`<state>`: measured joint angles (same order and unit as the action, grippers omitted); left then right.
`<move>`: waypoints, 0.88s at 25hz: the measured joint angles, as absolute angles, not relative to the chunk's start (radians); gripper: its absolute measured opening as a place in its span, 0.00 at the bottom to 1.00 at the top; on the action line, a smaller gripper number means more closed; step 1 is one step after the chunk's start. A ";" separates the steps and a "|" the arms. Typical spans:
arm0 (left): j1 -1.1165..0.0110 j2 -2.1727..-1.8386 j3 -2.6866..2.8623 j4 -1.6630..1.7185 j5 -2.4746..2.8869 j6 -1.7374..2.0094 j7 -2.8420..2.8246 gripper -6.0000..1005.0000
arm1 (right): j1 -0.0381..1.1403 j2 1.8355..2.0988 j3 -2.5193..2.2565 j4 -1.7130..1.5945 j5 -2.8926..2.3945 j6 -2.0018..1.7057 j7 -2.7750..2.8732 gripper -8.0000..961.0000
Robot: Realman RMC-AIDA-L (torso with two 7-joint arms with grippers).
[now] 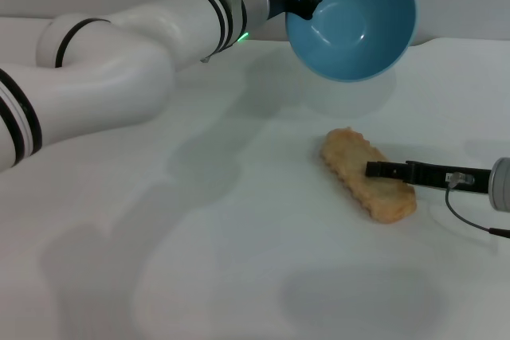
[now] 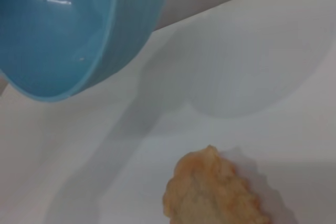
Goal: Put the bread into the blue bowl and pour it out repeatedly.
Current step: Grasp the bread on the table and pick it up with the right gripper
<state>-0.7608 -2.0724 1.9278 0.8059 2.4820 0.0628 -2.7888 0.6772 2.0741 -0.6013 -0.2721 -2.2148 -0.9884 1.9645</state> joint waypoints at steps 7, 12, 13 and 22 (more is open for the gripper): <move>-0.761 -2.072 1.928 0.802 2.482 0.063 -2.789 0.00 | 0.680 2.073 -0.638 -0.272 -2.217 -0.992 1.954 0.53; -0.761 -2.072 1.928 0.798 2.482 0.061 -2.789 0.00 | 0.682 2.074 -0.654 -0.274 -2.212 -0.990 1.949 0.47; -0.761 -2.072 1.928 0.797 2.482 0.061 -2.789 0.00 | 0.682 2.074 -0.652 -0.277 -2.212 -0.997 1.942 0.46; -0.761 -2.070 1.926 0.794 2.482 0.062 -2.789 0.00 | 0.606 2.065 -0.641 -0.494 -2.130 -1.296 1.932 0.39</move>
